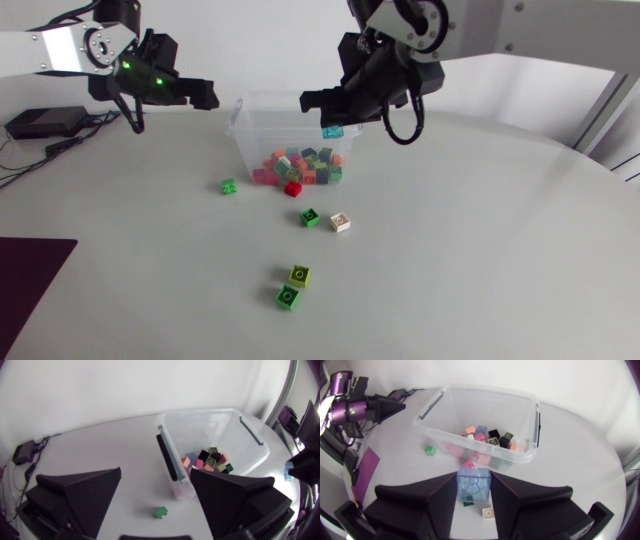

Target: Place the duplo bricks in the container

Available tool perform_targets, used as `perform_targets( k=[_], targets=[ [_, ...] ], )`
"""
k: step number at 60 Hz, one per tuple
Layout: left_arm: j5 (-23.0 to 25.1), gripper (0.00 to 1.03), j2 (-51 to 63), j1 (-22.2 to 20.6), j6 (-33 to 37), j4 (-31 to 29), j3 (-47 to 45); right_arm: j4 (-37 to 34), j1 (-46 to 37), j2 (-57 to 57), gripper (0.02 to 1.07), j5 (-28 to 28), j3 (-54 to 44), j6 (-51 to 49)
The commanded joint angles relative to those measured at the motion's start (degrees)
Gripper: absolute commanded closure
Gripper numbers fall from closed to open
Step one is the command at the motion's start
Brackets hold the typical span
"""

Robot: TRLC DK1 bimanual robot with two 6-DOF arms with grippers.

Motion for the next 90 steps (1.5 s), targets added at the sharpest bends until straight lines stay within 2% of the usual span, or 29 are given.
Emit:
perform_targets(
  k=[1,19,34,62,67,70,72,73,74,76,85,90],
  targets=[
    [1.6,0.06,-1.2,1.6,4.5,-0.4,-4.0,2.6,-0.2,2.7,0.78,1.1,1.2,-1.0],
    [4.9,0.07,-0.5,3.1,16.5,-0.6,-11.6,10.3,-0.4,7.0,0.78,3.3,4.3,-1.6],
    [6.5,0.09,1.8,3.5,24.1,0.3,-13.8,17.1,-0.9,10.1,0.78,4.9,4.8,-2.7],
    [8.2,0.09,5.6,3.6,31.7,1.6,-16.0,26.2,-1.3,15.9,0.78,6.4,7.0,-4.4],
    [8.4,0.09,6.3,3.1,33.7,1.6,-16.2,25.8,-1.2,18.0,0.78,7.1,9.8,-4.5],
    [8.4,0.09,6.9,2.9,34.9,1.6,-16.0,25.1,-1.1,19.1,0.72,8.7,11.5,-4.5],
    [8.4,0.09,7.1,2.5,35.6,1.6,-15.8,24.1,-1.0,19.6,0.51,9.5,12.8,-4.5],
    [8.4,0.09,7.2,2.4,36.0,1.6,-15.8,23.3,-0.9,19.9,0.3,9.8,13.5,-4.7],
    [8.4,0.09,7.5,2.1,37.0,1.6,-15.7,22.5,-0.8,20.0,0.18,9.9,14.1,-4.8],
    [8.4,0.09,8.0,1.8,37.9,1.6,-15.2,21.3,-0.6,20.1,0.07,9.9,14.7,-4.8],
    [8.9,0.09,11.2,1.3,44.0,1.8,-11.4,21.8,0.5,14.3,0.06,9.8,9.7,-5.1],
    [8.9,0.09,13.0,1.5,44.6,1.8,-9.0,23.4,0.7,10.0,0.07,8.8,4.4,-6.3]
  ],
)
